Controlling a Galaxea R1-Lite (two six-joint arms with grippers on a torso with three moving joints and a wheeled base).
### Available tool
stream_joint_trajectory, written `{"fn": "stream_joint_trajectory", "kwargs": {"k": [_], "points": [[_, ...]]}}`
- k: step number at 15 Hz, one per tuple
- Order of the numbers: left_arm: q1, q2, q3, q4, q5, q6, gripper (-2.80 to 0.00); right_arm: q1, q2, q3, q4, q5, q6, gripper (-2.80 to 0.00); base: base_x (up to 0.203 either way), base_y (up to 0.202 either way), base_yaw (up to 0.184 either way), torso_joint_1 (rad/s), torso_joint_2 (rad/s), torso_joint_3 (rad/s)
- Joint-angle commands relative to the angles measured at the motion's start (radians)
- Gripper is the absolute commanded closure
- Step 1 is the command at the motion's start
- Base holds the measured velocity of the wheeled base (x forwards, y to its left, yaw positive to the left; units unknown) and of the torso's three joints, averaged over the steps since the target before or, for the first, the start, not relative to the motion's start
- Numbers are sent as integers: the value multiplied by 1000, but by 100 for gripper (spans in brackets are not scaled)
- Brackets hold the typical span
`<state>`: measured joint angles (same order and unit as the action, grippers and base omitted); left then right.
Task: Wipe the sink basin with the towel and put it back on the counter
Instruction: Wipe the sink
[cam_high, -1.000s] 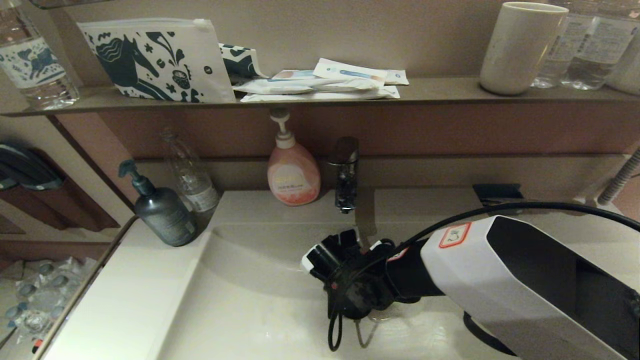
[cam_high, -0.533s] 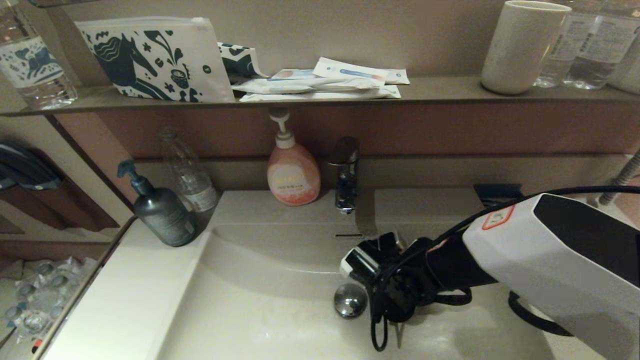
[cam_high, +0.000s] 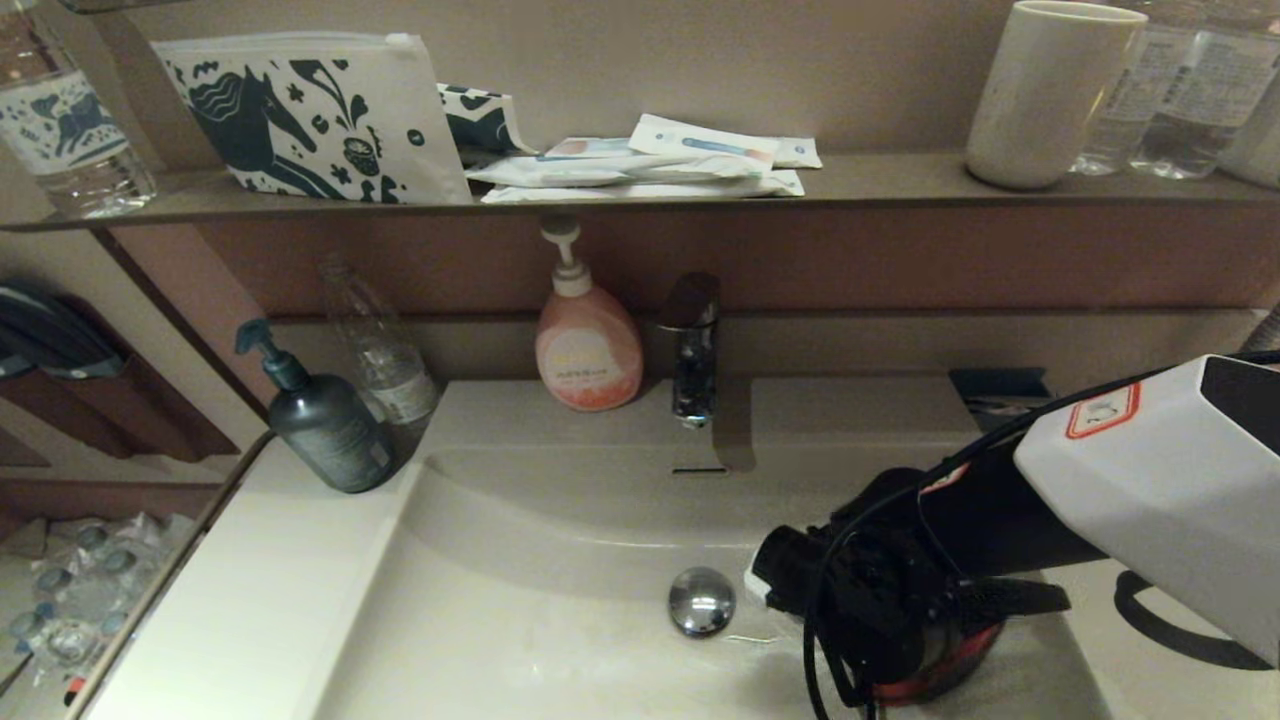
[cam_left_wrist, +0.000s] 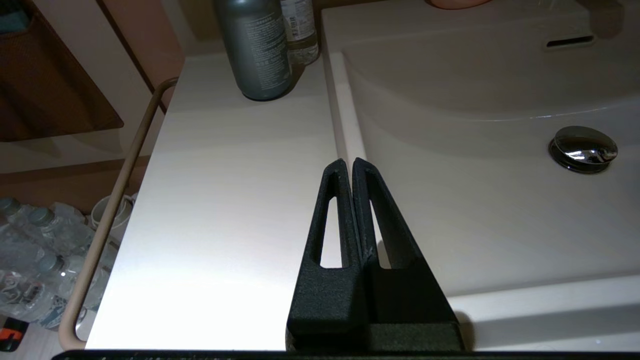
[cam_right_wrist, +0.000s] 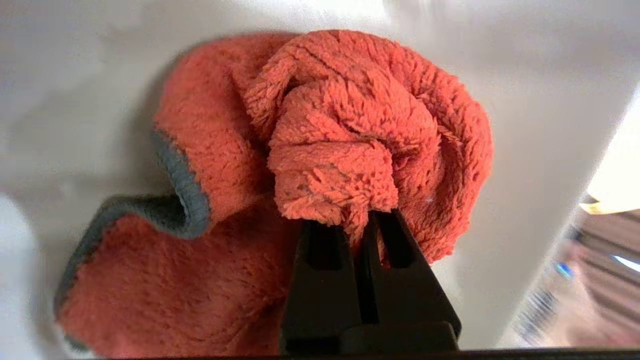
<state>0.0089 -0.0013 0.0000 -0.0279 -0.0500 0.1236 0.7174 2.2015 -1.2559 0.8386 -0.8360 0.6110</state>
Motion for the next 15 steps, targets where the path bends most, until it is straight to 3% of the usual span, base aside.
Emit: {"fn": "stream_joint_trajectory", "kwargs": {"k": [1,5,7,12,15], "points": [[0,1,0,0,-1,1,0,12,-7,4,34,51,13,0,0,0,0,0,0,0],[0,1,0,-1,-1,1,0,67,43,-49,28,366,31,0,0,0,0,0,0,0],[0,1,0,-1,-1,1,0,92,88,-110,27,484,55,0,0,0,0,0,0,0],[0,1,0,0,-1,1,0,140,225,-395,27,666,99,0,0,0,0,0,0,0],[0,1,0,0,-1,1,0,170,320,-598,28,711,123,0,0,0,0,0,0,0]]}}
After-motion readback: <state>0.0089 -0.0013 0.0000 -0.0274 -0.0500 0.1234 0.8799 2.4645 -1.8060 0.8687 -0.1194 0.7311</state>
